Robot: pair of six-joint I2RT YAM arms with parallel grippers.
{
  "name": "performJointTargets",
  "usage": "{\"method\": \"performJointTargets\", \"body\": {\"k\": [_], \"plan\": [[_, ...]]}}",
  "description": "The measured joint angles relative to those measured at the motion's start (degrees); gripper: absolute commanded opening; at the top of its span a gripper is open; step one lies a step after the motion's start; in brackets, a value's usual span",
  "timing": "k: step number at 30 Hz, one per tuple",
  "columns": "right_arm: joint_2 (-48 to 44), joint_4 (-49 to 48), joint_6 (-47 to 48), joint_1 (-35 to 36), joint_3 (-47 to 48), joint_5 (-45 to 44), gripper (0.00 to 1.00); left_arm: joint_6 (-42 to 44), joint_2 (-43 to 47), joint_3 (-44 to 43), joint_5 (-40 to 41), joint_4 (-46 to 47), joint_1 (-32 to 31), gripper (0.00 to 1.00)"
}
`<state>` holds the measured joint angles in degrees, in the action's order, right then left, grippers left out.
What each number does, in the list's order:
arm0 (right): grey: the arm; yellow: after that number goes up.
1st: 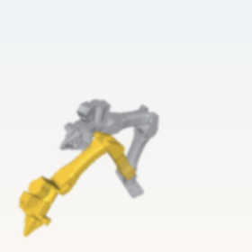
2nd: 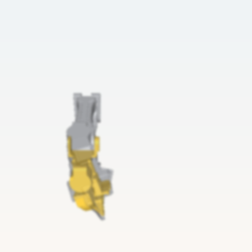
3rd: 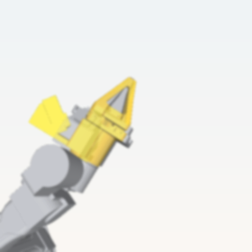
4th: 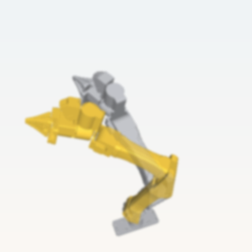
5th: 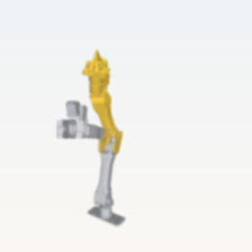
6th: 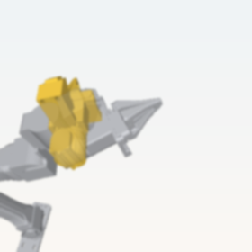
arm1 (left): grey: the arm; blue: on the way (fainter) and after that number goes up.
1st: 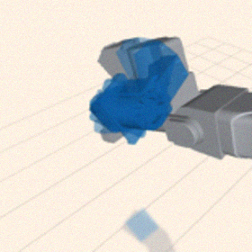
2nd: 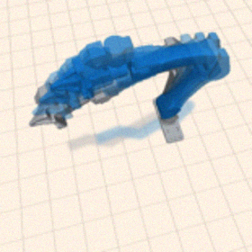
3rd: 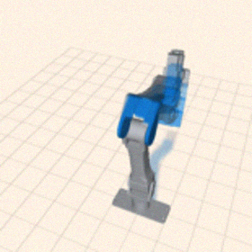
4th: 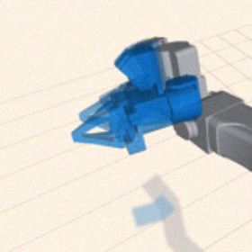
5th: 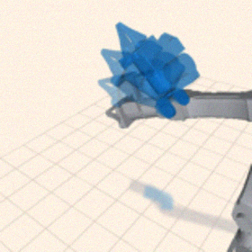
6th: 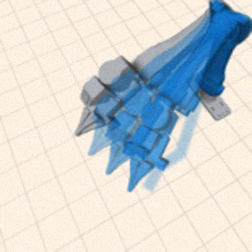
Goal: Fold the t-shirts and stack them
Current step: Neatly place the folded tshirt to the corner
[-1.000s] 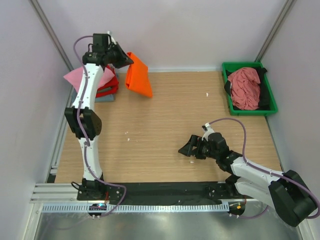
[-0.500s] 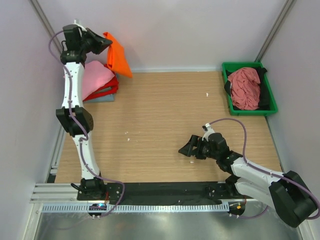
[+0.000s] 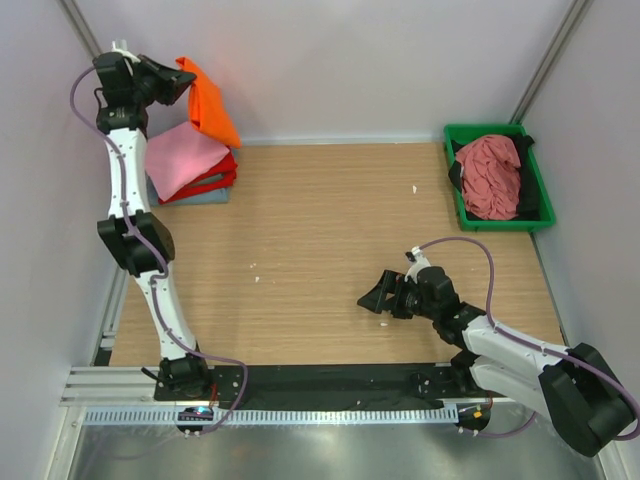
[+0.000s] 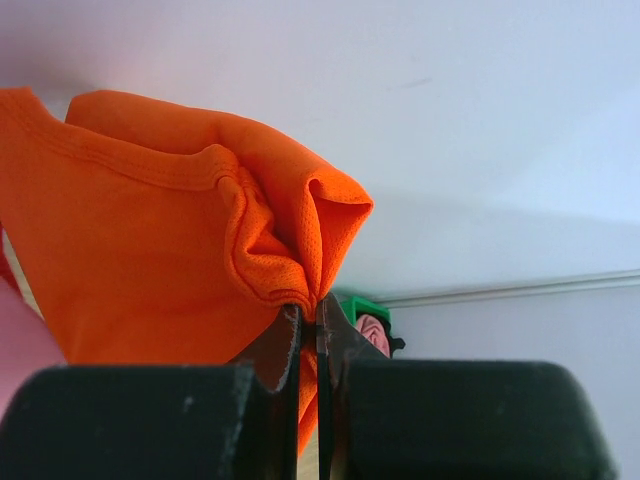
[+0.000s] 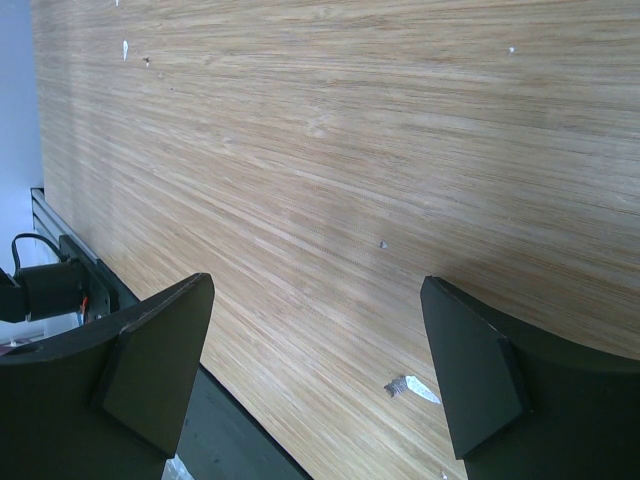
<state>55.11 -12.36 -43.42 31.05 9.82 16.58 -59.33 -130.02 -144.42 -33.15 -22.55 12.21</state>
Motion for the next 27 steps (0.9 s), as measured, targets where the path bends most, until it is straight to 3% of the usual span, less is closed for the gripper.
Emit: {"method": "performJointTargets", "body": {"k": [16, 27], "plan": [[0.0, 0.0, 0.0, 0.0, 0.0, 0.0, 0.91, 1.7, 0.2, 4.5, -2.6, -0.8, 5.9, 0.0], [0.7, -0.7, 0.0, 0.0, 0.0, 0.0, 0.91, 8.9, 2.2, 7.8, -3.5, -8.9, 10.8, 0.01]]}}
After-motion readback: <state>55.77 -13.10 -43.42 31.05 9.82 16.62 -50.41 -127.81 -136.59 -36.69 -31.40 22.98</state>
